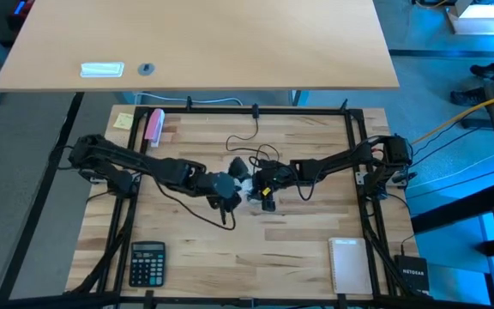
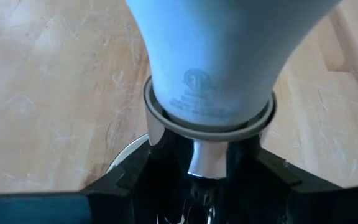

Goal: Screw lightbulb
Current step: Insert the lightbulb into the lamp

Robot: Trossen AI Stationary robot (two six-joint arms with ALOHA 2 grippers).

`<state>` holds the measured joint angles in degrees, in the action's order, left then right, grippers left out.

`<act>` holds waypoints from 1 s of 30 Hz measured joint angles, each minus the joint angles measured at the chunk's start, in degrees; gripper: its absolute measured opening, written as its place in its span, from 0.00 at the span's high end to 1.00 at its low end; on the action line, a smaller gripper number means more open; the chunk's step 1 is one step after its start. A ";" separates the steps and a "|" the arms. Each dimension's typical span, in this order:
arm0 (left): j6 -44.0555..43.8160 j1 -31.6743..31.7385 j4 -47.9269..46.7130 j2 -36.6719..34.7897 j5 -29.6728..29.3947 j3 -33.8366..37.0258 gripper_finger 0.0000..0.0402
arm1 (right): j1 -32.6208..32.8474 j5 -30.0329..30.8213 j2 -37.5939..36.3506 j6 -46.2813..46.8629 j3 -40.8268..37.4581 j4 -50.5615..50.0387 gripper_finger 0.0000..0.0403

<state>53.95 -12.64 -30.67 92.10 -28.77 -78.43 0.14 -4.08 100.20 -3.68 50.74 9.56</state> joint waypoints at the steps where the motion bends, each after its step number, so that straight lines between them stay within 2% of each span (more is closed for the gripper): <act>1: -3.72 -0.48 -0.23 -0.42 -0.68 0.00 0.33 | 0.00 0.00 0.00 0.02 0.00 -0.04 0.55; 4: -17.59 -1.57 -1.25 -2.47 -2.38 0.00 0.33 | -0.02 0.00 0.00 0.03 -0.02 -0.33 0.55; 8: -38.14 -0.57 -3.59 -5.82 -1.61 0.00 0.33 | -0.07 -0.22 0.00 -0.04 -0.03 -0.70 0.55; 12: -58.12 2.20 -5.05 -8.18 1.34 0.00 0.33 | -0.09 -0.28 0.00 -0.07 -0.04 -0.64 0.55; 14: -71.41 3.90 -5.48 -8.21 2.97 0.00 0.33 | -0.09 -0.21 0.01 -0.11 -0.05 -0.63 0.55; 17: -89.29 6.74 -6.87 -7.34 8.95 0.00 0.33 | -0.11 -0.02 0.00 -0.11 -0.07 -0.63 0.55; 20: -94.58 8.03 -7.19 -5.92 14.05 0.00 0.33 | -0.11 0.02 0.02 -0.25 -0.07 -0.57 0.55; 30: -101.29 8.22 -7.55 -1.57 15.39 0.02 0.33 | -0.13 0.04 0.00 -1.14 -0.11 -0.66 0.55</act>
<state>-47.33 -4.43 -38.22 90.53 -13.39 -78.41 0.01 -4.03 100.20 -4.82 50.63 8.91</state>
